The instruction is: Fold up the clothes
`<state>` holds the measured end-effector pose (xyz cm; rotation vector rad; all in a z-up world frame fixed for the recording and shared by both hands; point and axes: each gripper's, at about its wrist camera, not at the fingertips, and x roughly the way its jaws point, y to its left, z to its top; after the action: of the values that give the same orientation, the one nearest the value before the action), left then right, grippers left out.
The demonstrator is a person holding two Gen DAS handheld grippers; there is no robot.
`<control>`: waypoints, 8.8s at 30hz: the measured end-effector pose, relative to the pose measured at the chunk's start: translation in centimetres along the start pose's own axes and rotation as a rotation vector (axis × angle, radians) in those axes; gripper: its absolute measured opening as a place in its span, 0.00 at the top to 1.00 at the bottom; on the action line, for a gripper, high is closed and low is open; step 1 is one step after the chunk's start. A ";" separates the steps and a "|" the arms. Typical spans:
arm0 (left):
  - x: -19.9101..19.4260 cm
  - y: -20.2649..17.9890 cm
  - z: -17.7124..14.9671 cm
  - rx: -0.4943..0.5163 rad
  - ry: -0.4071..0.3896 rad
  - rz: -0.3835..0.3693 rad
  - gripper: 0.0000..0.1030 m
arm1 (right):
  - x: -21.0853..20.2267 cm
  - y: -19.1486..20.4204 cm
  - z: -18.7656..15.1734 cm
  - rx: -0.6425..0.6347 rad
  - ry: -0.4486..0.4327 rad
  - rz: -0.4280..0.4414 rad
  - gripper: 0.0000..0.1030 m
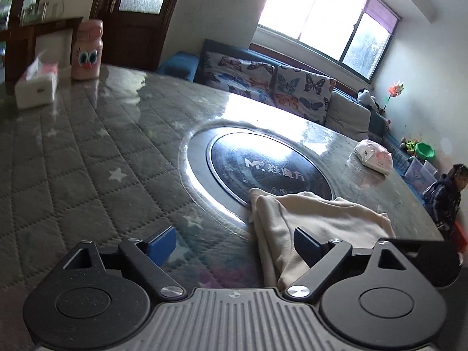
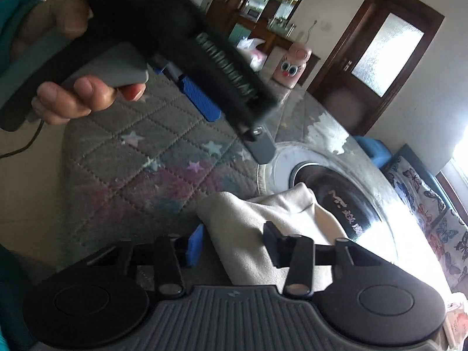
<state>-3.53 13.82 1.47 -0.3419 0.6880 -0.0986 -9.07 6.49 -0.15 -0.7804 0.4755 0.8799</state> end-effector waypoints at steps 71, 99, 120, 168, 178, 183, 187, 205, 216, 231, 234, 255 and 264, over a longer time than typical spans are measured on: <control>6.7 -4.8 0.1 -0.050 0.161 -0.097 0.75 | -5.2 -19.2 -18.9 1.083 -0.091 -0.176 0.89; 17.2 -25.8 6.0 0.337 0.156 -0.314 0.86 | -16.6 -28.9 -26.4 1.083 -0.045 -0.639 0.90; 19.8 -26.9 4.9 0.381 0.182 -0.233 0.56 | -14.3 -30.1 -30.9 1.118 0.096 -0.675 0.50; 15.9 -22.9 -1.1 0.464 0.197 -0.104 0.00 | -11.1 -18.1 -24.0 0.992 0.057 -0.576 0.00; 16.4 -21.5 -2.3 0.523 0.204 -0.116 0.00 | -10.3 -17.4 -24.0 0.998 0.065 -0.553 0.00; 16.1 -21.2 -3.1 0.558 0.155 -0.130 0.00 | -9.9 -17.3 -23.9 0.994 0.067 -0.545 0.00; 15.8 -20.8 -3.7 0.563 0.103 -0.151 0.00 | -9.8 -17.3 -23.9 0.994 0.069 -0.542 0.00; 16.0 -20.7 -3.9 0.564 0.078 -0.158 0.00 | -8.7 -17.4 -23.9 0.987 0.133 -0.555 0.00; 16.0 -20.7 -3.9 0.562 0.080 -0.160 0.00 | -8.6 -17.6 -24.1 0.989 0.143 -0.549 0.00; 16.0 -20.8 -3.9 0.557 0.080 -0.156 0.00 | -8.7 -17.6 -24.1 0.988 0.147 -0.548 0.00; 15.8 -20.8 -4.0 0.556 0.076 -0.149 0.00 | -8.7 -17.6 -24.1 0.988 0.147 -0.548 0.00; 15.9 -20.7 -3.9 0.554 0.080 -0.153 0.00 | -8.7 -17.6 -24.2 0.990 0.144 -0.547 0.00; 16.0 -20.6 -3.9 0.553 0.080 -0.154 0.00 | -8.7 -17.6 -24.2 0.989 0.145 -0.548 0.00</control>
<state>6.75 -9.85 -3.98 0.1425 0.6833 -0.4413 -0.92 -23.49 -2.69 -0.0318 0.6937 0.0163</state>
